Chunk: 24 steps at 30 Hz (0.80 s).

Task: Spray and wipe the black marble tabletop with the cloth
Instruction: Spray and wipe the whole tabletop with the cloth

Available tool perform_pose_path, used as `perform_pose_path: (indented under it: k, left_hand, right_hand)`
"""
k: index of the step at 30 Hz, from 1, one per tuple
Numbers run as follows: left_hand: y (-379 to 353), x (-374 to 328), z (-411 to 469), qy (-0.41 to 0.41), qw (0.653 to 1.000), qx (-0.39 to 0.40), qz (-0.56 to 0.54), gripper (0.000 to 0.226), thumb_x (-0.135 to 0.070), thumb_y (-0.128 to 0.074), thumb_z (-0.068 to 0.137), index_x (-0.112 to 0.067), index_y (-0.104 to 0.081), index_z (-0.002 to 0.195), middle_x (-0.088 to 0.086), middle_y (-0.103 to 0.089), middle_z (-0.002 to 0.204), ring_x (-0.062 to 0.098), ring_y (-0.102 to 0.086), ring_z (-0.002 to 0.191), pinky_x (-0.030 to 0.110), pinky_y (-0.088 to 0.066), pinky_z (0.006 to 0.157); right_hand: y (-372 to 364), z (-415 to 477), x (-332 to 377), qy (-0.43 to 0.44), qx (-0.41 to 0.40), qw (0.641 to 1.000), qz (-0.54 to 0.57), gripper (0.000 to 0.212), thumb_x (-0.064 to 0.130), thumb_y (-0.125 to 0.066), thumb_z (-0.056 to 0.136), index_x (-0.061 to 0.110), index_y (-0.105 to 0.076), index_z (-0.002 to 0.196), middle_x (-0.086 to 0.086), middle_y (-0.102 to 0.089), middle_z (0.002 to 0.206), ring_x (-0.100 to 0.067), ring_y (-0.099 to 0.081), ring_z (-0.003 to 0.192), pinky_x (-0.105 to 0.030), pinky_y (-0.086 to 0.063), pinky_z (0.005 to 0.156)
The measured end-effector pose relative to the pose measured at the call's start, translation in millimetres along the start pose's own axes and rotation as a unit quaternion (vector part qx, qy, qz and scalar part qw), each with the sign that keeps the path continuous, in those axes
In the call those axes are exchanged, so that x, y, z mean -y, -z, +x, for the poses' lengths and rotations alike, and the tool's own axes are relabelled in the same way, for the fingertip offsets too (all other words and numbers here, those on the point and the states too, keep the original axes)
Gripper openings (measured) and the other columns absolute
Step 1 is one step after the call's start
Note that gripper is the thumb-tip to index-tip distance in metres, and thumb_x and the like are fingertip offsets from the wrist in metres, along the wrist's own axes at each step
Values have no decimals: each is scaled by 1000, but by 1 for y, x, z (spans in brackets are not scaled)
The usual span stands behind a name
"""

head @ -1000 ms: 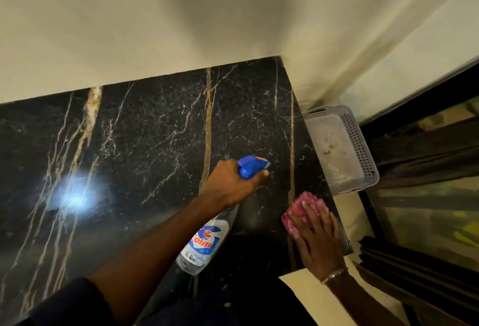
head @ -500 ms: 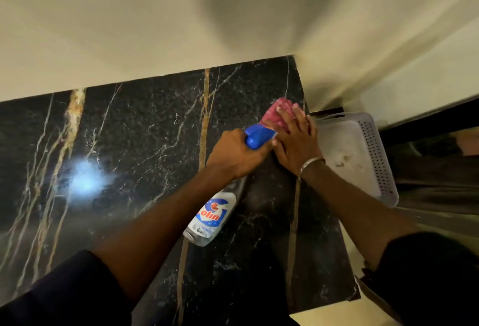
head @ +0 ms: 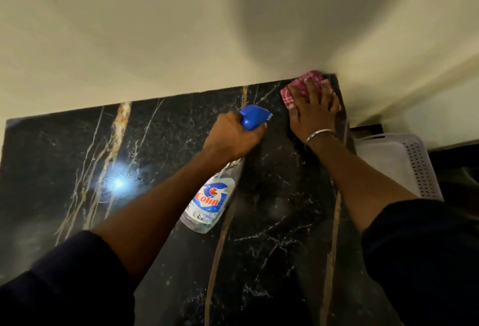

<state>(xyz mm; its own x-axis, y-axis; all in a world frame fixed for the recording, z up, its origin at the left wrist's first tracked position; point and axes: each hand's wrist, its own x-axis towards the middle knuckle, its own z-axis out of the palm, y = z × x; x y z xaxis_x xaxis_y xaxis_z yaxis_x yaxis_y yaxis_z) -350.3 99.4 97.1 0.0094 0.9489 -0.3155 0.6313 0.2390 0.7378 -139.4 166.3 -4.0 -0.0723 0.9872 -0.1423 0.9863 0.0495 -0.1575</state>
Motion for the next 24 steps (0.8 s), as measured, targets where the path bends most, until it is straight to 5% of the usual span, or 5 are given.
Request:
perform_pose_path:
  k: [9,15,24]
  left_hand:
    - [86,80,-17,46,997,-53,-38,23,-37,-67,83,-18,-64,94,-3,-66,71,7,-63,63,18,-46,58]
    - [164,153,-30,84,990,-96,-56,29,-40,-67,80,-16,-64,96,1,-68,77,9,-66,67,24,-53,62]
    - [280,266,-67,109,983,-132,-65,21,-38,-65,83,-19,-63,93,-5,-64,69,5,-61,60,17,-44,56]
  right_hand:
    - [-23,-14,150,-25,25,999,-6,62,43,-32,98,37,-9,154,-10,-6,164,-44,-2,147,-65,-1,114]
    - [-45,-27,278,-3,9,1000,-7,63,41,-34,96,36,-10,155,-10,-8,163,-43,-2,147,-64,-2,114]
    - [-75,-47,464,55,20,998,-1,61,43,-30,98,36,-8,154,-10,-5,164,-42,1,148,-65,-2,114]
